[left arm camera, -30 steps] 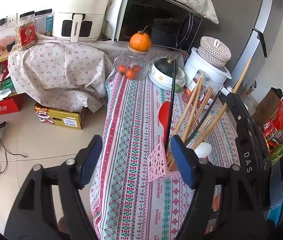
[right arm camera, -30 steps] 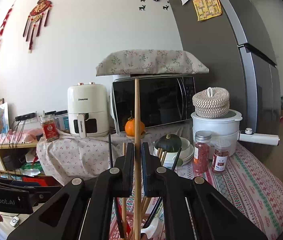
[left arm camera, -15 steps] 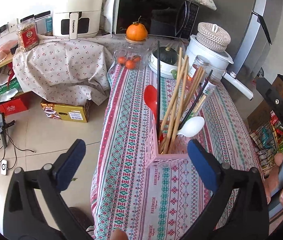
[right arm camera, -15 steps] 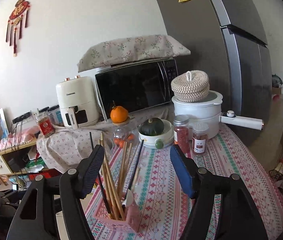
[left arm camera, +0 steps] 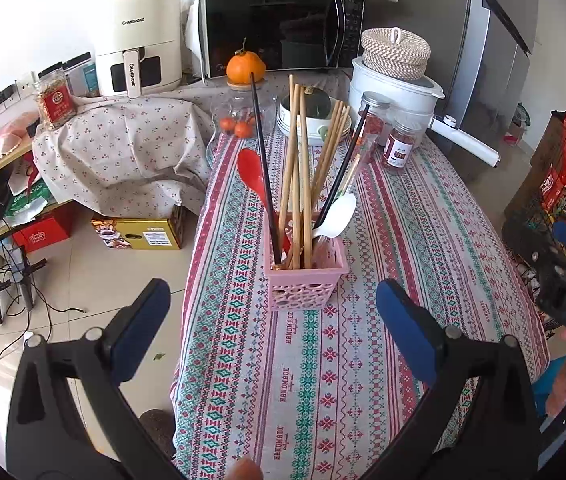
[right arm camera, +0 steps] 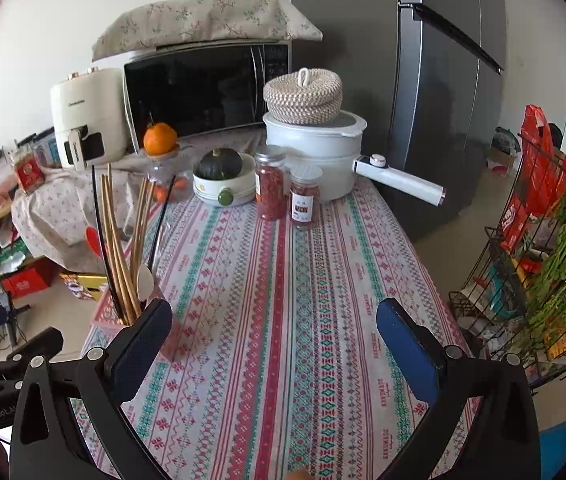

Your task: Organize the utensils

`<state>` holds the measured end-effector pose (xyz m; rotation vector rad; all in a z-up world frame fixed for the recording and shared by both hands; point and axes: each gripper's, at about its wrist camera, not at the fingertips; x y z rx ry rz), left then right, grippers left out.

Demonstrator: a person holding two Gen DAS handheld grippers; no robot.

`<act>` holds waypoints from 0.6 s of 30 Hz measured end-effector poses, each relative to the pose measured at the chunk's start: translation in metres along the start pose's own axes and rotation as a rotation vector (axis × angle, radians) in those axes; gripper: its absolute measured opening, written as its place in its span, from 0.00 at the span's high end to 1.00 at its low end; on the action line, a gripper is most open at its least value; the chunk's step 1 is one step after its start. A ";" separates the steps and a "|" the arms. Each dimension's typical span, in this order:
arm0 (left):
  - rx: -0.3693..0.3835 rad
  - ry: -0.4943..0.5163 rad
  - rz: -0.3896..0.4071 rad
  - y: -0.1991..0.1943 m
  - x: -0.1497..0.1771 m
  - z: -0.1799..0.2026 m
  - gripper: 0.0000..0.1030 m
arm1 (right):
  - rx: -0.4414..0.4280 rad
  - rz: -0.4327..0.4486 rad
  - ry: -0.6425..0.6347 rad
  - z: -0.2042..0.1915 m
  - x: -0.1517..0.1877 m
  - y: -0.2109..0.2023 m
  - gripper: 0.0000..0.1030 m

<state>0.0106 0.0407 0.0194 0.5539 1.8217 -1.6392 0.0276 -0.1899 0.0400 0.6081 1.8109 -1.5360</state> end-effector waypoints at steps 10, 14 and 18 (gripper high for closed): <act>-0.021 0.007 0.011 0.001 0.005 0.015 0.01 | -0.009 -0.042 -0.009 0.000 0.001 0.004 0.00; -0.022 0.012 0.014 0.000 0.006 0.017 0.01 | 0.003 -0.037 -0.015 -0.002 0.001 0.005 0.00; -0.021 0.013 0.016 -0.001 0.007 0.018 0.01 | 0.003 -0.042 -0.016 -0.003 0.001 0.006 0.00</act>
Point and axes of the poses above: each gripper's, at about its wrist camera, not at the fingertips, and y roughly the way its jaws point, z to its right, x to its underside, and after that the axes turned 6 degrees about -x, right-handed
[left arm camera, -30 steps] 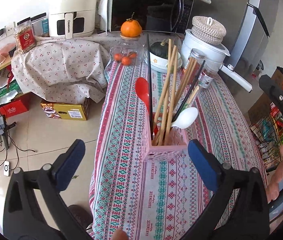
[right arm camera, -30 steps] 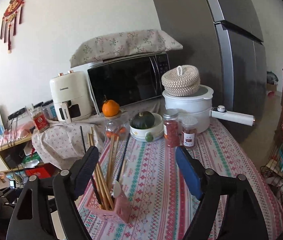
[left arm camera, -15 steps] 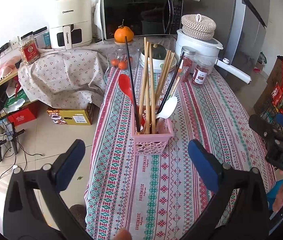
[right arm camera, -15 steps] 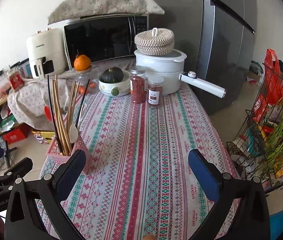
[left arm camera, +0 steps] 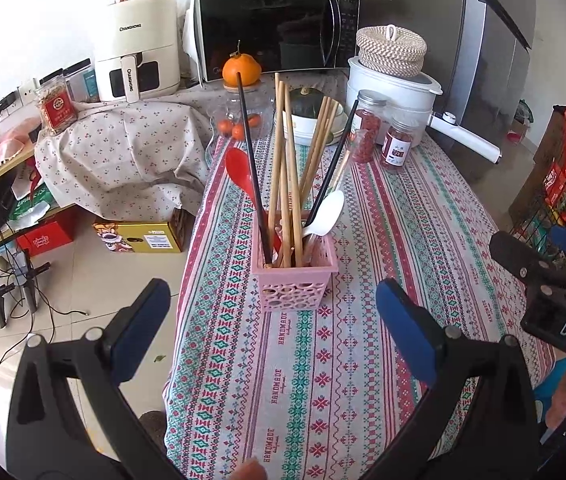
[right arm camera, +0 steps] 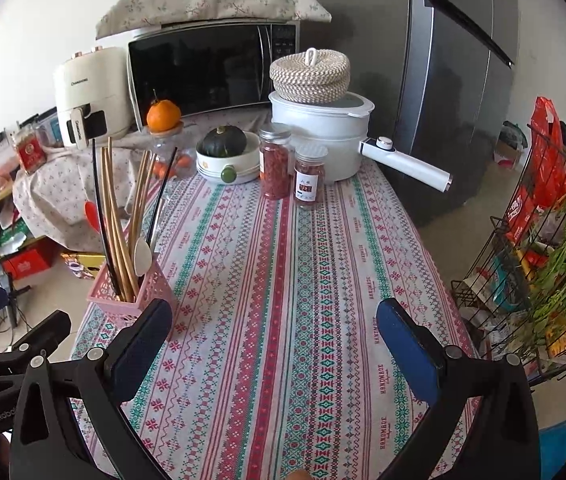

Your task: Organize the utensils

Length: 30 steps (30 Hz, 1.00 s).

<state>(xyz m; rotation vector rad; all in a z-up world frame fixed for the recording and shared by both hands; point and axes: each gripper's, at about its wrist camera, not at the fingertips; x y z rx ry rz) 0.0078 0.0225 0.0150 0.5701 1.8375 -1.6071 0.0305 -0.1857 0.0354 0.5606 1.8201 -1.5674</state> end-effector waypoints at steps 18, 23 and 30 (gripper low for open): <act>0.006 -0.002 0.004 -0.002 -0.001 0.000 0.01 | 0.004 -0.015 0.012 0.001 0.001 0.005 0.00; 0.006 -0.001 0.004 -0.002 -0.001 0.001 0.01 | 0.004 -0.015 0.013 0.000 0.001 0.005 0.00; 0.006 0.000 0.004 -0.002 -0.001 0.002 0.01 | 0.004 -0.015 0.013 0.001 0.001 0.005 0.00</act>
Point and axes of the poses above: each gripper's, at about its wrist camera, not at the fingertips, and y roughly the way its jaws point, z to its right, x to its underside, and after that the axes turned 6 degrees about -x, right-handed
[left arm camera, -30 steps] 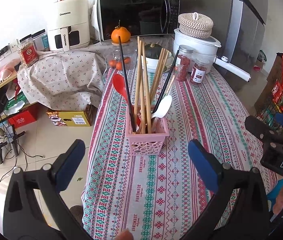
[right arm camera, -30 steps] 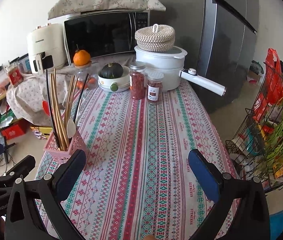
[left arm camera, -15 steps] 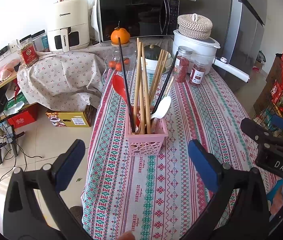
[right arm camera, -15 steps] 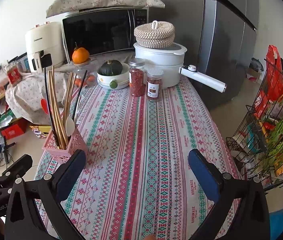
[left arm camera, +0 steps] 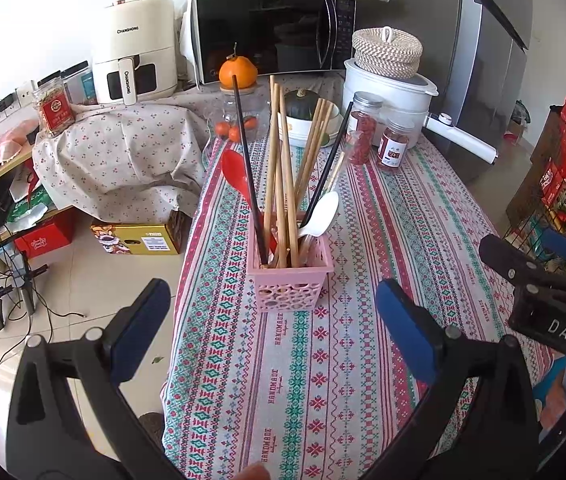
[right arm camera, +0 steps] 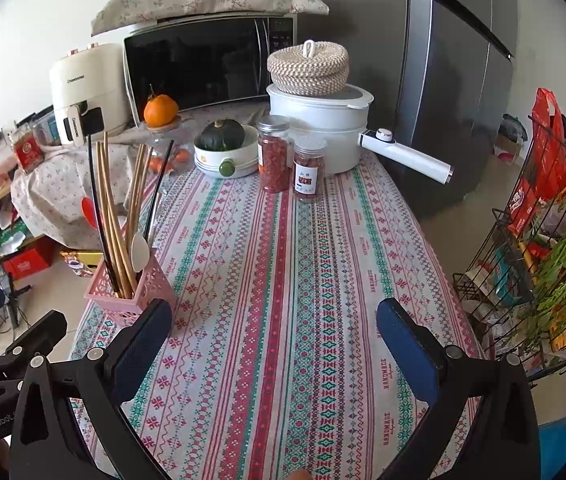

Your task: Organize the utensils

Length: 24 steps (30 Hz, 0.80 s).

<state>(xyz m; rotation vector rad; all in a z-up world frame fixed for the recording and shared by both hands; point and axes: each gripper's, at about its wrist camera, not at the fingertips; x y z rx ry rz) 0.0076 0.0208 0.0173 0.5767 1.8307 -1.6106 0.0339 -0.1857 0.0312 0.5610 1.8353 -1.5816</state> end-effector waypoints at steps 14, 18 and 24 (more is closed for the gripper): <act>0.003 0.007 0.000 0.000 0.000 0.005 0.01 | 0.002 -0.001 0.001 0.000 0.001 0.000 0.00; 0.002 0.006 0.000 0.000 0.000 0.006 0.01 | 0.001 -0.002 0.003 0.000 0.002 0.001 0.00; 0.002 0.006 -0.001 0.000 0.000 0.006 0.01 | 0.000 -0.004 0.003 0.001 0.002 0.001 0.00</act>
Point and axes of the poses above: each gripper's, at about its wrist camera, not at the fingertips, and y roughly the way its jaws point, z to its right, x to its underside, and after that the axes turned 6 degrees about -x, right-handed
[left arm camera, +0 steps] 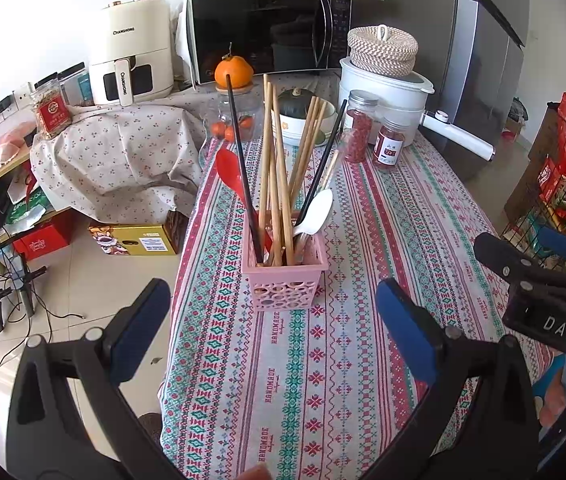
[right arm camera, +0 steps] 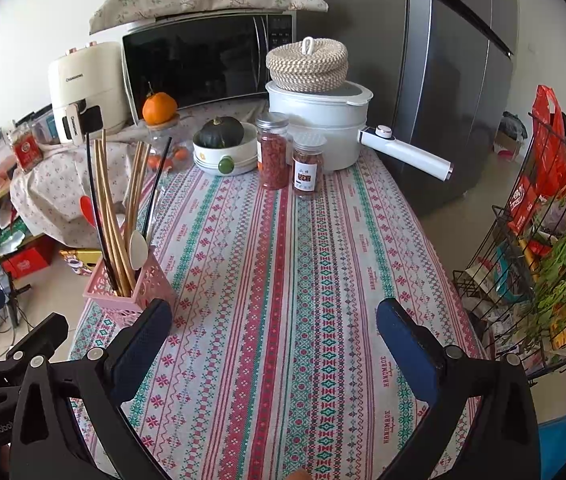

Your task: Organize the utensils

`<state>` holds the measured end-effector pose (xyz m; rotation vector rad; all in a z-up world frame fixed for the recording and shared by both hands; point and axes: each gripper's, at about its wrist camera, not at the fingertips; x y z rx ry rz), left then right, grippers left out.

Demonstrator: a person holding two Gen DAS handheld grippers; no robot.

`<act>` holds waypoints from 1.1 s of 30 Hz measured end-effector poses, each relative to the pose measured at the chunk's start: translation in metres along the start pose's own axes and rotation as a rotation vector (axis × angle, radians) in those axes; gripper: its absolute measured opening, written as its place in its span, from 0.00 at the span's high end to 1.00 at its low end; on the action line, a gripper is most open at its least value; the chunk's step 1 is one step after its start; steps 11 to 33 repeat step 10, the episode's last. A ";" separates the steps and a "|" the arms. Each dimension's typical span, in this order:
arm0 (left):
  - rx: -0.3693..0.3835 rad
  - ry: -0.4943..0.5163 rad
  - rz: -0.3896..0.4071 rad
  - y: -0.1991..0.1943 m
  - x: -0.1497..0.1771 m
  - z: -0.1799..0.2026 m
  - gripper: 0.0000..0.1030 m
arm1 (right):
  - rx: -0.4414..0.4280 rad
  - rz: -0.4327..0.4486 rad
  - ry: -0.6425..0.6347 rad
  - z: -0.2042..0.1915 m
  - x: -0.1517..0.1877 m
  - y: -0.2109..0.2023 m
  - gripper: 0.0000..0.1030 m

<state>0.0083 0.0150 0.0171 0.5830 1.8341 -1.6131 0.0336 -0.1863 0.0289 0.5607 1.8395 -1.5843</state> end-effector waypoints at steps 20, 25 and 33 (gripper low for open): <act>0.011 -0.004 -0.005 0.001 0.001 0.005 0.01 | 0.003 -0.007 0.003 0.000 0.003 0.002 0.00; 0.011 -0.004 -0.005 0.001 0.001 0.005 0.01 | 0.003 -0.007 0.003 0.000 0.003 0.002 0.00; 0.011 -0.004 -0.005 0.001 0.001 0.005 0.01 | 0.003 -0.007 0.003 0.000 0.003 0.002 0.00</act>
Point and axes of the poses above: each gripper's, at about its wrist camera, not at the fingertips, and y roughly the way its jaws point, z to its right, x to its underside, and after that the axes turned 6 degrees about -x, right-handed
